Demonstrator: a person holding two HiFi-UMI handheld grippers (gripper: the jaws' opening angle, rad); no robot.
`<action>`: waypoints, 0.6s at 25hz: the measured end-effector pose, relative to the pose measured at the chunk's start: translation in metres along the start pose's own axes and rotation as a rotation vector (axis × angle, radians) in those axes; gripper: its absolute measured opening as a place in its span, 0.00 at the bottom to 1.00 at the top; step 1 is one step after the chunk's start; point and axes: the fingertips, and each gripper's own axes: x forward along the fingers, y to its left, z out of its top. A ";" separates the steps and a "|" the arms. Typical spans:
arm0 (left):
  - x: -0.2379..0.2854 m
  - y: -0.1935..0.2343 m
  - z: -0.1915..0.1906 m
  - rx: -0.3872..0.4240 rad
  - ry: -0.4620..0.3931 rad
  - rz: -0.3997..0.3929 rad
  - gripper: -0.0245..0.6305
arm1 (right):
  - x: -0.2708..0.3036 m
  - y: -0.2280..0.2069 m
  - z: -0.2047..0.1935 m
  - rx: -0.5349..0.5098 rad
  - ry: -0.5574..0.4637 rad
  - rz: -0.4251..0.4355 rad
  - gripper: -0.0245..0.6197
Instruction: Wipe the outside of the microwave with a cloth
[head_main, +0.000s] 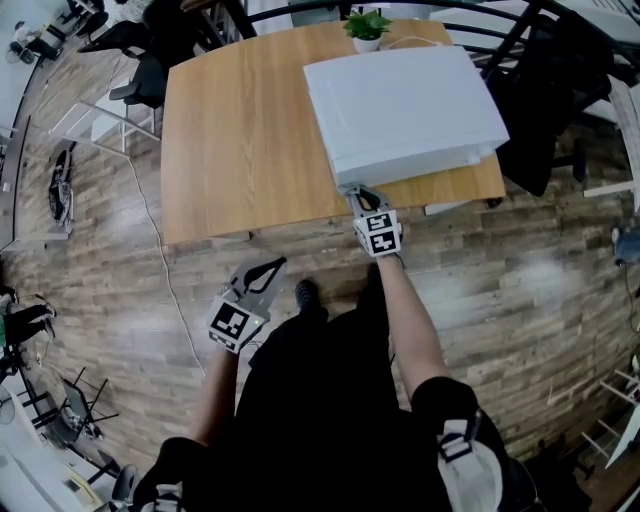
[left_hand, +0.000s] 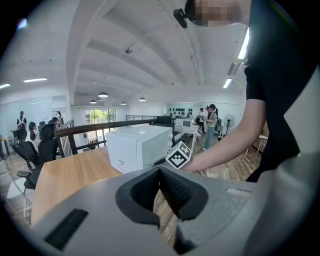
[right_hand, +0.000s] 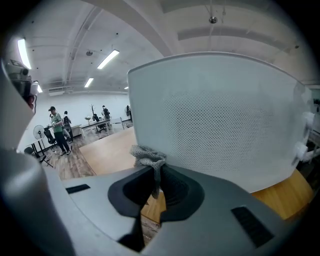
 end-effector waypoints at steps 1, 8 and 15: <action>0.002 0.000 0.000 0.000 0.001 0.000 0.04 | -0.001 -0.004 -0.001 0.002 0.000 -0.004 0.08; 0.014 -0.002 0.000 -0.008 0.011 -0.008 0.04 | -0.006 -0.029 -0.008 -0.012 0.008 -0.030 0.08; 0.026 -0.005 0.006 -0.009 0.007 -0.020 0.04 | -0.012 -0.046 -0.011 -0.017 0.025 -0.047 0.08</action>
